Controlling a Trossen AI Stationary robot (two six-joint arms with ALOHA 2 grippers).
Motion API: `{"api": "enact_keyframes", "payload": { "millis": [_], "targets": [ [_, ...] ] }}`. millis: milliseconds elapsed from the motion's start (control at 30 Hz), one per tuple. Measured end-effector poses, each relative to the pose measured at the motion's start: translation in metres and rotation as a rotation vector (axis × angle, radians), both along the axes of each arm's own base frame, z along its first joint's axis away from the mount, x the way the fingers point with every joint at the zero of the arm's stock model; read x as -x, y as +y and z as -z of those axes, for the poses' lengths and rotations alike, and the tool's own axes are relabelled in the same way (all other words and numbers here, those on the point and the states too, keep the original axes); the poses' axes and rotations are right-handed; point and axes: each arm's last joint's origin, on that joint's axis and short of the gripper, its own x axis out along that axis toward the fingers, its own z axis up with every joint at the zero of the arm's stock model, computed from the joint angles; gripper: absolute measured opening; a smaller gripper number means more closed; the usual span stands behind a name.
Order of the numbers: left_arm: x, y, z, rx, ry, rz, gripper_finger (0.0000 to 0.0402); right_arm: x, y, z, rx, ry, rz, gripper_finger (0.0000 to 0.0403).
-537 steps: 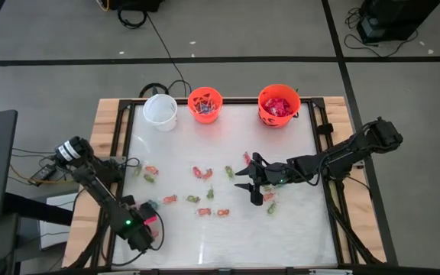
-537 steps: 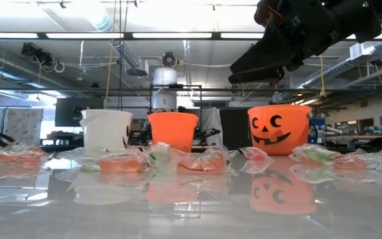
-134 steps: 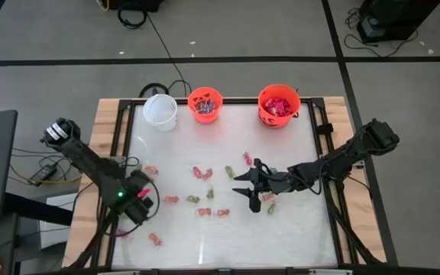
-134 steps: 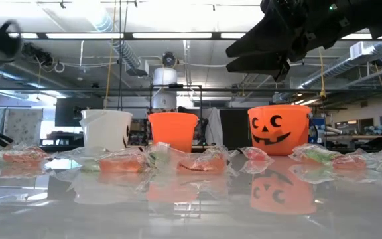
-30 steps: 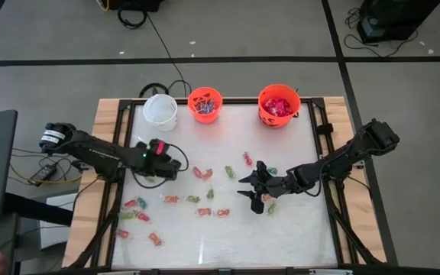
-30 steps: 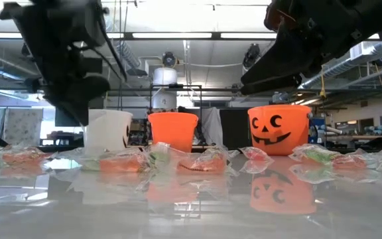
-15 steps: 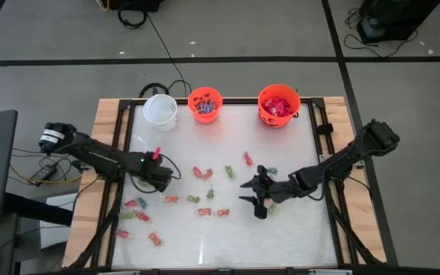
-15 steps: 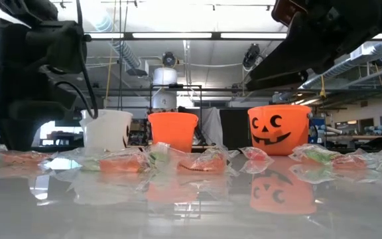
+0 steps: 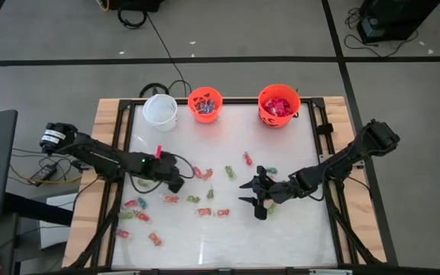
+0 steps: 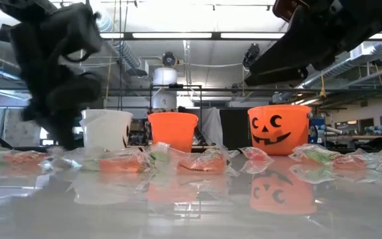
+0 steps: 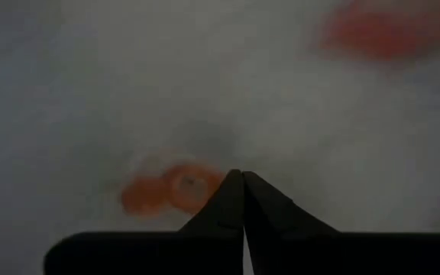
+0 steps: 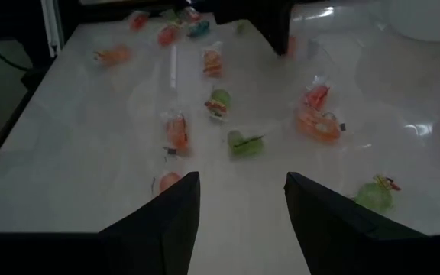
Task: Sort candy by brand, put in halloween buckets
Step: Put the orange gummy into the white bucket
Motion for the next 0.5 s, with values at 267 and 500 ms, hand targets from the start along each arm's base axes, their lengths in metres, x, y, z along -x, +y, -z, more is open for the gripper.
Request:
{"api": "enact_keyframes", "payload": {
  "millis": [267,500],
  "targets": [
    [-0.04,-0.008,-0.026,-0.072,-0.433,0.273,0.0003,-0.002,-0.003,-0.002,-0.038,-0.023,0.049,0.0205],
    [-0.054,-0.013,-0.048,-0.131,-0.679,0.438,0.0002,-0.006,-0.007,-0.005,-0.06,-0.052,0.01,0.0205]
  ]
}}
